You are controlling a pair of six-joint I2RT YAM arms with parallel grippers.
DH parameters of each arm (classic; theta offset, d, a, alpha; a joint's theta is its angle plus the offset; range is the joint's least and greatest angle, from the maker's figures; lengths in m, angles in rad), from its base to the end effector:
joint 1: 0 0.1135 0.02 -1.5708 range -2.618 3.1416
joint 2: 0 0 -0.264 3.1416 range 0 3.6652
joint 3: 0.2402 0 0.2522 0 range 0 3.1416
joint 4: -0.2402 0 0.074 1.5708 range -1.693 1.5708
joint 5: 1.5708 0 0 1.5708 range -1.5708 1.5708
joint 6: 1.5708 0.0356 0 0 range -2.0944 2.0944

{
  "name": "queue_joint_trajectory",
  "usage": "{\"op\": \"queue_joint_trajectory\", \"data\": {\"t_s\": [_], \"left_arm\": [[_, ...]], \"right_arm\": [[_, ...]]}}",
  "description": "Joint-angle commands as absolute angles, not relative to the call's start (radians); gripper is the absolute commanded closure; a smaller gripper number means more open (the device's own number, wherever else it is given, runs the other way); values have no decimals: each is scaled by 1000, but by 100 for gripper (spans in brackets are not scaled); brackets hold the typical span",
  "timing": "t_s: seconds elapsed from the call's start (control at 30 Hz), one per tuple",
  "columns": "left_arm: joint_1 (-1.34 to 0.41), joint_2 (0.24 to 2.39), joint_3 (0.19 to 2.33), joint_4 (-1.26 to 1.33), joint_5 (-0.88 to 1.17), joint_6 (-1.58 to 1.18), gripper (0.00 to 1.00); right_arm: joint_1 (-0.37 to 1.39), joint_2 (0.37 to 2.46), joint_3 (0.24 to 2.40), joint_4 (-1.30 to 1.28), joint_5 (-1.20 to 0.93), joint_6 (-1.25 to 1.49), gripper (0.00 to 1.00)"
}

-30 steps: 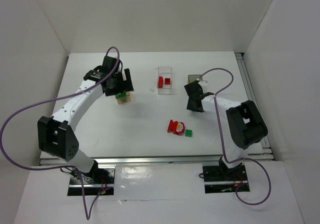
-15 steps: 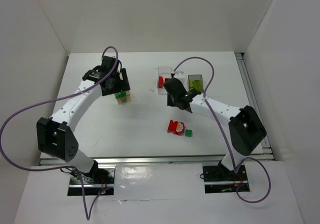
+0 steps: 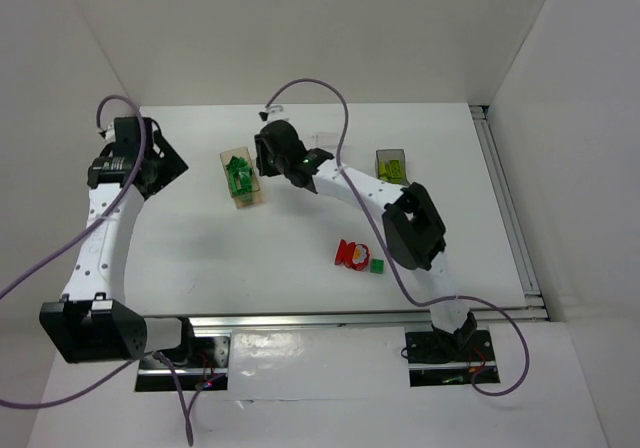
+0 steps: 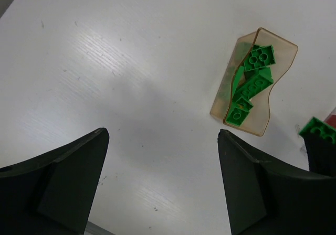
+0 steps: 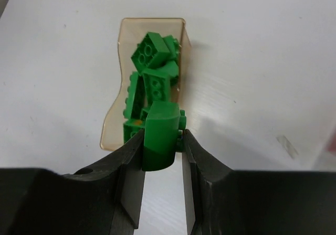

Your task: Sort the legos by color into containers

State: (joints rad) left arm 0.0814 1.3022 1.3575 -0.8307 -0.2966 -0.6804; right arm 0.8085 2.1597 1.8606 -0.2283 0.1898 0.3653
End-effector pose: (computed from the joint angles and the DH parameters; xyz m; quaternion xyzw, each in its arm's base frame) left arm 0.2666 0.0322 0.3658 -0.3921 0.8252 0.0171 0.4062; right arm 0.3588 0.3661 0.2633 -0.1436 0.8523 0.2063 0.4586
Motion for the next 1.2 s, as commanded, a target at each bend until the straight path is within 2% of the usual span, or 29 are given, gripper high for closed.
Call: {"op": "queue_joint_trajectory", "data": {"t_s": [0.0, 0.17, 0.27, 0.3, 0.33, 0.43, 0.57, 0.6, 0.67, 0.73, 0.8, 0.97, 1.17], "left_arm": [[110, 1223, 1313, -830, -256, -732, 6], [130, 1186, 1290, -805, -215, -693, 6], [141, 1186, 1290, -805, -196, -664, 6], [150, 1186, 1290, -805, -196, -664, 6], [150, 1186, 1290, -805, -187, -654, 6], [150, 1177, 1279, -796, -166, -653, 6], [150, 1177, 1279, -796, -146, -653, 7], [150, 1177, 1279, -796, -146, -653, 7], [150, 1177, 1279, -796, -135, -643, 7], [150, 1177, 1269, -785, -135, -643, 7], [150, 1186, 1259, -767, -108, -634, 7], [140, 1210, 1249, -732, -46, -624, 7], [72, 1270, 1250, -703, -26, -635, 7]], "right_arm": [[828, 2270, 2043, -190, 126, 311, 81], [839, 2459, 2308, -299, 74, 321, 78], [839, 2539, 2416, -327, 74, 321, 43], [848, 2539, 2416, -336, 74, 321, 35], [848, 2519, 2399, -336, 74, 311, 32], [848, 2412, 2278, -278, 112, 311, 32], [848, 2226, 2085, -233, 215, 311, 38], [848, 2174, 1950, -188, 248, 311, 43], [848, 1999, 1796, -146, 281, 324, 47], [836, 1883, 1572, -106, 322, 344, 48], [810, 1728, 1447, -153, 371, 396, 48], [781, 1417, 1054, -394, 452, 613, 31], [781, 1188, 786, -689, 431, 935, 29]]}}
